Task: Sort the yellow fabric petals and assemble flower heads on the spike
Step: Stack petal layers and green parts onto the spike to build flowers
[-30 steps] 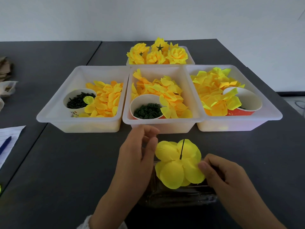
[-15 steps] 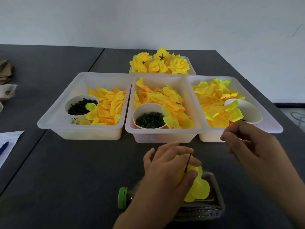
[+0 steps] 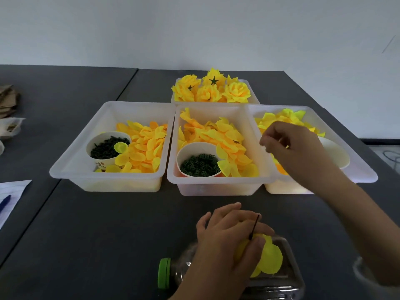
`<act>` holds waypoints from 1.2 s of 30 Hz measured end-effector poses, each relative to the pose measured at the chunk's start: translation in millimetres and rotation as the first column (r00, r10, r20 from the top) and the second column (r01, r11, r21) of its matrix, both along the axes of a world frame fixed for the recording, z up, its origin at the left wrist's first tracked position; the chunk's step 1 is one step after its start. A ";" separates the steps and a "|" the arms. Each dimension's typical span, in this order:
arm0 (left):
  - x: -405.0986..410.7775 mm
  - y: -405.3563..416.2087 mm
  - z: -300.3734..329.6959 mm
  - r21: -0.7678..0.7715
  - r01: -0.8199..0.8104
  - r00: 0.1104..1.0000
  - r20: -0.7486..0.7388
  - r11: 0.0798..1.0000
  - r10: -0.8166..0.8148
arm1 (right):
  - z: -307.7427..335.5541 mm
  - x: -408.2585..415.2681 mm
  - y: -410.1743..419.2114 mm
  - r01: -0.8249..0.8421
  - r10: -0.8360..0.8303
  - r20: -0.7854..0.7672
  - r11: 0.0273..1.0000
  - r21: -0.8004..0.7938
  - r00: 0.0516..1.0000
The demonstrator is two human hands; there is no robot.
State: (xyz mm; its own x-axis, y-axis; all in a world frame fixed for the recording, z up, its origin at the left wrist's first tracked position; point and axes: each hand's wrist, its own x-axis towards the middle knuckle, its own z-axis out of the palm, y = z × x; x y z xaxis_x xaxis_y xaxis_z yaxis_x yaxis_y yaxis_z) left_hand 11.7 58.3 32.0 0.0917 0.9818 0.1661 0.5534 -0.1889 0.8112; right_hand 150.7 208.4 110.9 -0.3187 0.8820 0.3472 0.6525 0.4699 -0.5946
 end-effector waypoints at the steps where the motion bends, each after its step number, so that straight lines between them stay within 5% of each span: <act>1: -0.2 0.2 0.7 0.012 -0.001 1.000 -0.005 1.000 0.001 | 3.3 0.1 11.8 0.023 -0.024 0.034 0.999 0.024 0.999; 5: -1.9 1.9 2.4 0.028 0.006 1.000 -0.019 1.000 -0.005 | 10.6 20.7 55.7 0.120 -0.121 0.286 0.993 0.018 0.951; 8: -4.7 2.5 2.7 0.034 0.025 0.999 -0.030 0.999 -0.024 | 6.8 47.8 69.8 0.171 -0.146 0.565 0.985 0.009 0.812; 14: -10.0 0.5 9.5 0.123 0.039 0.996 -0.086 0.992 -0.029 | -21.6 62.1 69.7 0.188 -0.089 0.843 0.982 -0.014 0.530; 17: -21.1 -2.5 17.7 0.252 -0.027 0.998 -0.043 0.967 0.039 | -33.9 64.5 70.5 0.060 -0.086 0.876 0.996 0.065 0.475; 21: -33.1 -5.8 33.4 0.297 -0.138 0.988 0.108 0.945 0.110 | -42.7 57.8 76.9 -0.051 -0.192 0.827 0.965 0.257 0.528; 24: -38.4 -8.0 43.7 0.288 -0.180 0.973 0.191 0.941 0.127 | -28.0 66.4 80.1 -0.091 -0.168 0.697 0.944 0.318 0.697; 27: -42.3 -9.6 49.0 0.248 -0.212 0.959 0.238 0.945 0.153 | 2.5 75.3 72.0 -0.011 -0.141 0.401 0.935 0.355 0.905; 30: -42.5 -8.6 53.8 0.229 -0.251 0.939 0.295 0.941 0.178 | 32.2 76.2 56.6 0.087 -0.113 0.088 0.962 0.260 0.990; 33: -40.3 -5.1 61.3 0.227 -0.264 0.922 0.346 0.937 0.176 | 52.9 68.9 27.6 -0.065 -0.008 -0.400 0.983 -0.170 0.916; 36: -38.0 -1.5 69.2 0.211 -0.274 0.908 0.377 0.938 0.180 | 56.7 56.5 -4.5 -0.347 0.061 -0.585 0.853 -0.390 0.808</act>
